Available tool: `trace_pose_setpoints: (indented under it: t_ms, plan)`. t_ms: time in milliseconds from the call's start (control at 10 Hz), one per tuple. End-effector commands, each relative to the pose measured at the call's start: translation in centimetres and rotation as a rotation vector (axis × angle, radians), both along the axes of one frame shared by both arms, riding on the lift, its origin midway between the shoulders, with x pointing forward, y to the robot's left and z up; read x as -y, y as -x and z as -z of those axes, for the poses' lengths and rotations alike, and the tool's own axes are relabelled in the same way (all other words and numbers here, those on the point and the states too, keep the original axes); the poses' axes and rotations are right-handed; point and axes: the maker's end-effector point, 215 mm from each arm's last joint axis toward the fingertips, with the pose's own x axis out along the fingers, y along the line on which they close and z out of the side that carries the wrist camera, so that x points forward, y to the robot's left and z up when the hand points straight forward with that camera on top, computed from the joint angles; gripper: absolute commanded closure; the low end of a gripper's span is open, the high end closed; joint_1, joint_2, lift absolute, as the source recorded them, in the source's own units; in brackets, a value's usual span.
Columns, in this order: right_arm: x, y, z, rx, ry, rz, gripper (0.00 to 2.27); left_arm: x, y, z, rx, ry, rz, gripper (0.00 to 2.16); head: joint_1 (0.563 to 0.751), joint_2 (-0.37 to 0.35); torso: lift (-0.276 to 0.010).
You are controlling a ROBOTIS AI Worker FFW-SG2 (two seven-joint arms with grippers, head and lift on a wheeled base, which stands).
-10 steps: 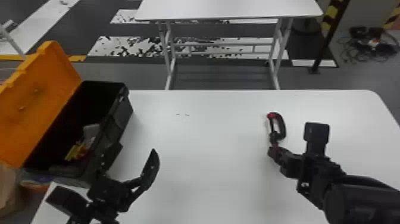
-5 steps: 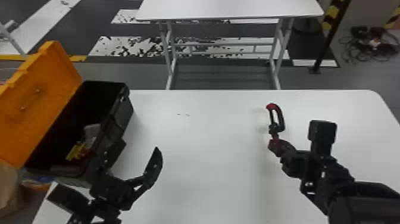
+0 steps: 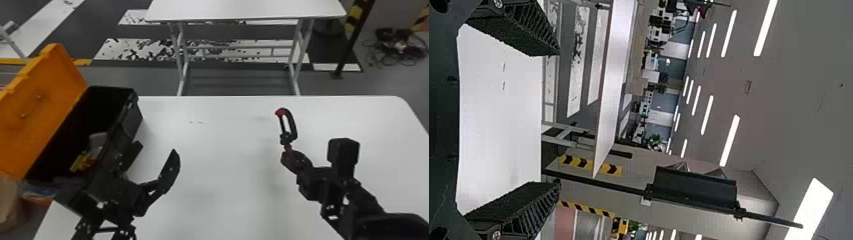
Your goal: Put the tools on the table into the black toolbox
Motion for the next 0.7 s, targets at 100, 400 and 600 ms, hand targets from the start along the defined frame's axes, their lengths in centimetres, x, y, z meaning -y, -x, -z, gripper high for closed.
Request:
trace_pose_setpoints:
  t_ms: [100, 400, 600]
  plan:
    - [-2.4, 1.1, -3.1, 0.100, 0.003, -0.094, 2.24, 1.2, -0.6, 0.7, -0.073, 0.069, 0.052, 0.06, 0.695, 0.099, -0.075]
    - [-6.1, 2.8, -7.1, 0.224, -0.034, -0.245, 2.24, 4.0, -1.6, 1.3, -0.175, 0.157, 0.136, 0.06, 0.695, 0.130, -0.075]
    - [-7.9, 4.3, -8.3, 0.268, -0.031, -0.300, 2.24, 5.9, -2.4, 2.7, -0.284, 0.222, 0.208, 0.06, 0.695, 0.131, -0.075]
